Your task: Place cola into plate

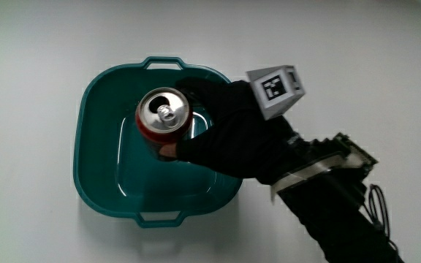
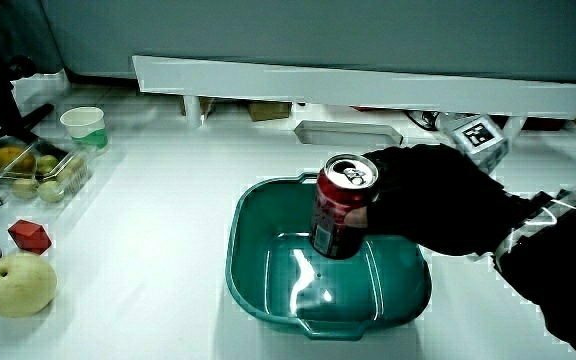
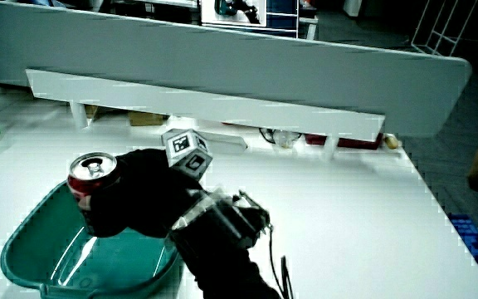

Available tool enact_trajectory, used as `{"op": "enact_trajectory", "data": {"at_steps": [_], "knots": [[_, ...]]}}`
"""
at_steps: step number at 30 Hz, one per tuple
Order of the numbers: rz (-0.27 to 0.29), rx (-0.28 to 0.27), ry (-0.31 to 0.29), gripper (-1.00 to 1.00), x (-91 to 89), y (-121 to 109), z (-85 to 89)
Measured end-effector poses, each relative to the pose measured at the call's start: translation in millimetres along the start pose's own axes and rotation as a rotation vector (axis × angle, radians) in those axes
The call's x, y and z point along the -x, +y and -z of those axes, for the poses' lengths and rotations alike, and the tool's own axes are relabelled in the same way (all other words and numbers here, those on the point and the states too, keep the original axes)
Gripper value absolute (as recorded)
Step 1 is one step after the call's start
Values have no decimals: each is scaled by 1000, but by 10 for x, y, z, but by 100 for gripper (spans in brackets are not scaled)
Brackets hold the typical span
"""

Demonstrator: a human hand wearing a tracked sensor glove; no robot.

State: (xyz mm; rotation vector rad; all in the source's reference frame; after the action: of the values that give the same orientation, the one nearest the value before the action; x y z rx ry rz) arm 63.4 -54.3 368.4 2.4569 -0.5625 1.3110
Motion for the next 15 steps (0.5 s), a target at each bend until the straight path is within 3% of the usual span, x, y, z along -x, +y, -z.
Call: {"op": "enact_trajectory", "data": {"at_steps": [1, 3, 4, 6, 8, 11, 13, 15], "knots": [[18, 15, 27, 0, -36, 11, 52], [52, 38, 14, 0, -66, 24, 131], [42, 36, -3, 0, -89, 33, 175], [54, 62, 25, 0, -133, 56, 270], [104, 94, 33, 0, -109, 66, 321], [119, 119, 10, 0, -104, 98, 395], [124, 68, -84, 0, -49, 102, 411], [133, 87, -83, 0, -56, 108, 454]]}}
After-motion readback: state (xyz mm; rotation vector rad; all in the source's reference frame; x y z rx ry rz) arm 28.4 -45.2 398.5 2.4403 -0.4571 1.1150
